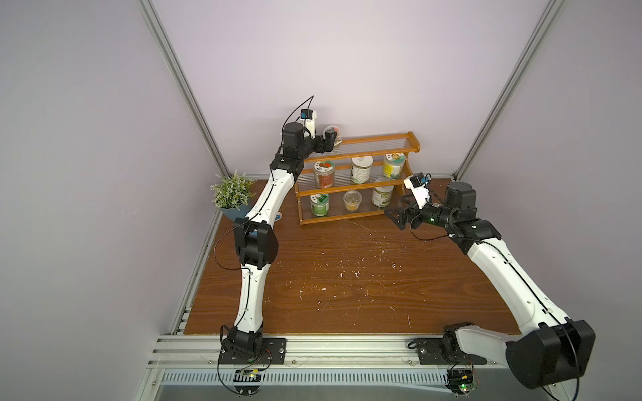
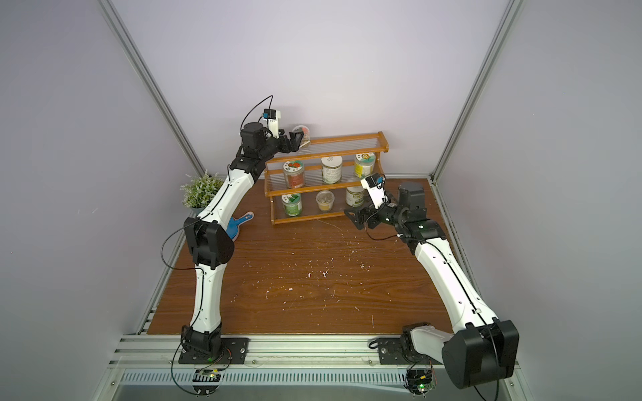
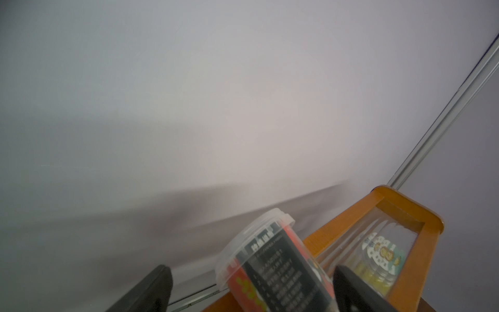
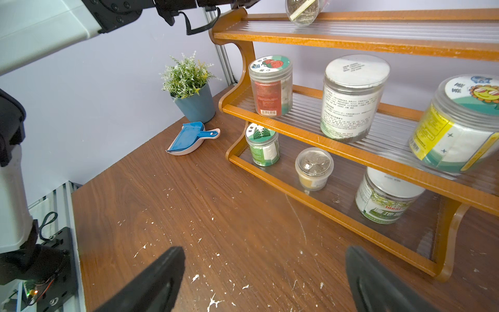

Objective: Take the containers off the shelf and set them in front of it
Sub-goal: 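Pick up a container from the shelf.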

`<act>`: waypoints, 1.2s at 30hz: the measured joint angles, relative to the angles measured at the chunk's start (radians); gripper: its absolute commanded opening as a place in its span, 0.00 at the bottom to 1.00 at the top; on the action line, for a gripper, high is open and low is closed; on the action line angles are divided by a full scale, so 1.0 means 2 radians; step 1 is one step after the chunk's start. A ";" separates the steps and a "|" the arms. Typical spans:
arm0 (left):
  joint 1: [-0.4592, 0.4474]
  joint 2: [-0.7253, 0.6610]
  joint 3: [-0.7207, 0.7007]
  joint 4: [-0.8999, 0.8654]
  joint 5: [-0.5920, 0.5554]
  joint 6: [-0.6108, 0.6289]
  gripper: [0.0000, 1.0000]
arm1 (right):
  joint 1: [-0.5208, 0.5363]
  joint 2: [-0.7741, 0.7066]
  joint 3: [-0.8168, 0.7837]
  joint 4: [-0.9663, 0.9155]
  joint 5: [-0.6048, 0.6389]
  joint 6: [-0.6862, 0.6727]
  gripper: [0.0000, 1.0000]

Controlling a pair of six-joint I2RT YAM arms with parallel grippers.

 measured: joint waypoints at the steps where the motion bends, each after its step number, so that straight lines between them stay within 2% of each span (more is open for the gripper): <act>1: -0.001 0.002 0.001 0.000 -0.002 -0.005 0.96 | 0.000 0.000 0.000 0.000 0.000 0.000 0.99; 6: -0.007 0.020 0.029 -0.007 -0.006 -0.020 0.96 | 0.000 0.000 0.000 0.000 0.000 0.000 0.99; 23: -0.016 0.044 0.056 -0.005 -0.021 -0.026 0.95 | -0.002 0.007 0.000 0.000 0.000 0.000 0.99; 31: -0.019 0.045 0.056 -0.006 -0.021 -0.025 0.92 | -0.004 0.010 0.000 0.000 0.000 0.002 0.99; 36: -0.019 0.045 0.056 -0.006 -0.017 -0.019 0.87 | -0.004 0.010 0.000 0.000 0.000 0.002 0.99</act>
